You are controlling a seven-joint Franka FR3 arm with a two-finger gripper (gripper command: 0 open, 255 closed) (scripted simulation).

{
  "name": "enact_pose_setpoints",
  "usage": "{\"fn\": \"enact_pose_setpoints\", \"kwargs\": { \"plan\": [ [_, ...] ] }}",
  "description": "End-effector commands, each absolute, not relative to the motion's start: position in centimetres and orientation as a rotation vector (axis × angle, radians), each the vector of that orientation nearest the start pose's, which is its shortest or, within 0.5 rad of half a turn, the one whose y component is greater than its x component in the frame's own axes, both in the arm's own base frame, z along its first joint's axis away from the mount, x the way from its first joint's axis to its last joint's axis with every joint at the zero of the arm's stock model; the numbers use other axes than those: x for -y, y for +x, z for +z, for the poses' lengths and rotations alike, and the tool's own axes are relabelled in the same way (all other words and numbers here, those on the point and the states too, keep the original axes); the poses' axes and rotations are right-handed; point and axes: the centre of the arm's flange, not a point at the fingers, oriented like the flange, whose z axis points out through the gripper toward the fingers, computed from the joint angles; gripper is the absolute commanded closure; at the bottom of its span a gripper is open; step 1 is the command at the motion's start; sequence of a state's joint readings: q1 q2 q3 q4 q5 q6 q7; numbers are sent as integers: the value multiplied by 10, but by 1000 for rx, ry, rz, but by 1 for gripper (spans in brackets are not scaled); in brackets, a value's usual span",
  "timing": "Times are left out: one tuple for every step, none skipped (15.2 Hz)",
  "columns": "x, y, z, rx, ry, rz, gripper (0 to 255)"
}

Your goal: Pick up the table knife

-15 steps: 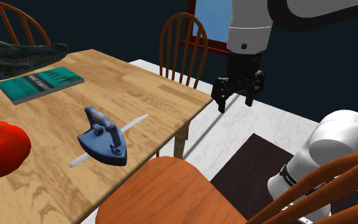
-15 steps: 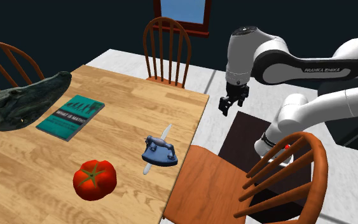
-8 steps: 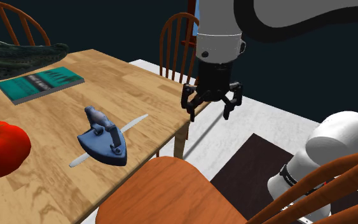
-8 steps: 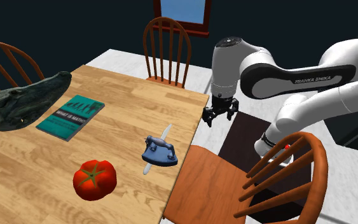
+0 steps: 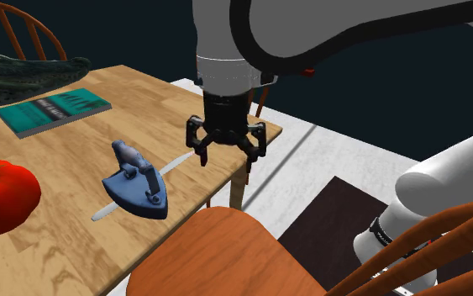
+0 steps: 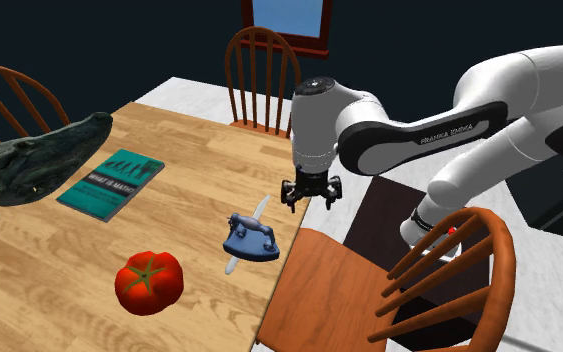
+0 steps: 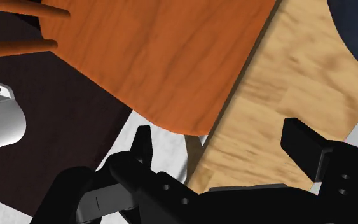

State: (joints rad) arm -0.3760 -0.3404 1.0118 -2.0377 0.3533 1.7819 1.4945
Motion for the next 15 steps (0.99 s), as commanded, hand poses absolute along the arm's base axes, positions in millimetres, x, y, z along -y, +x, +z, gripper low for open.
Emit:
{"fn": "enact_pose_setpoints", "kwargs": {
  "plan": [
    [-369,376,505,-1590,-2721,112,0],
    [-377,385,504,-1636,-2691,107,0],
    [-385,394,502,-1681,-2660,102,0],
    [-393,404,500,-1726,-2629,97,0],
    [-401,414,499,-1770,-2597,92,0],
    [-408,424,497,-1813,-2564,87,0],
    [-414,435,496,-1856,-2530,82,0],
    [-421,445,494,-1898,-2495,77,0],
    [-427,456,493,-1940,-2460,72,0],
    [-432,467,491,-1980,-2424,67,0],
    [-438,479,490,-2021,-2388,62,0],
    [-439,482,489,-2033,-2376,61,0],
    [-439,482,484,-2033,-2376,61,0],
    [-439,482,479,-2033,-2376,61,0],
    [-439,482,473,-2033,-2376,61,0]
  ]
}}
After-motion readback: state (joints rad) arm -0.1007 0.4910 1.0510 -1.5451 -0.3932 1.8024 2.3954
